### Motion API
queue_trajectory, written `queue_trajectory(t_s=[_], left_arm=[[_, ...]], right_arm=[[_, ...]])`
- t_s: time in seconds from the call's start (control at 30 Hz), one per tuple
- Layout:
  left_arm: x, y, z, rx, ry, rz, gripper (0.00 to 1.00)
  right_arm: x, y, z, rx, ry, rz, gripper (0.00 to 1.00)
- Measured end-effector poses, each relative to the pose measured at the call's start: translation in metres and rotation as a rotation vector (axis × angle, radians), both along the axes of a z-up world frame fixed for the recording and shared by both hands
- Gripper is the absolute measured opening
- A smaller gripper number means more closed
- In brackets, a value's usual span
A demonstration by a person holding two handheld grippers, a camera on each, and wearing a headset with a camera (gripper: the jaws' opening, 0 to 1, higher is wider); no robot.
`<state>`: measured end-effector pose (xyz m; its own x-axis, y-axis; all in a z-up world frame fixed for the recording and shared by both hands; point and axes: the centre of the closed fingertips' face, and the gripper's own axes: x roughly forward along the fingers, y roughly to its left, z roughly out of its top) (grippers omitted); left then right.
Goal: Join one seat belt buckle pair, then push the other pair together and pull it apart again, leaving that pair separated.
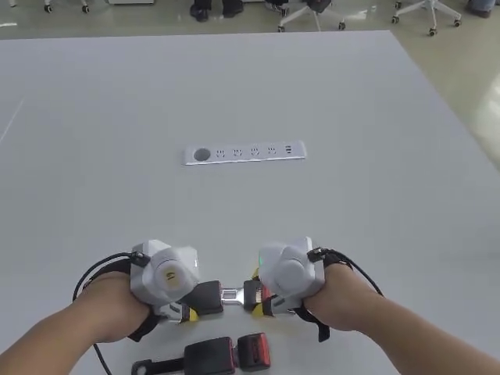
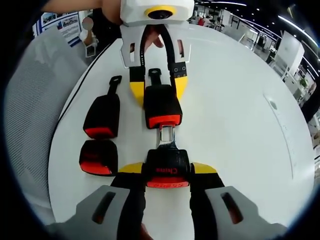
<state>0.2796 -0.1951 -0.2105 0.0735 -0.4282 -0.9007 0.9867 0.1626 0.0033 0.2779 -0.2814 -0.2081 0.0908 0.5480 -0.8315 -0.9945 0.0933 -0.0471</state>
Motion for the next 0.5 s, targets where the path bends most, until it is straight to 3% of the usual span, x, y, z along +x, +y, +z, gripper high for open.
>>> queue_trajectory(t_s=[0.23, 0.5], left_arm=[[-0.0006, -0.0015, -0.0004, 0.007, -0.008, -0.021, 0.33], [-0.0017, -0.0023, 0.0013, 0.010, -0.010, -0.013, 0.33]], right_arm=[[-0.0030, 0.0100, -0.0008, -0.012, -0.014, 0.040, 0.32], [-0.0011, 0.0108, -0.0017, 0.005, -0.003, 0.032, 0.31]])
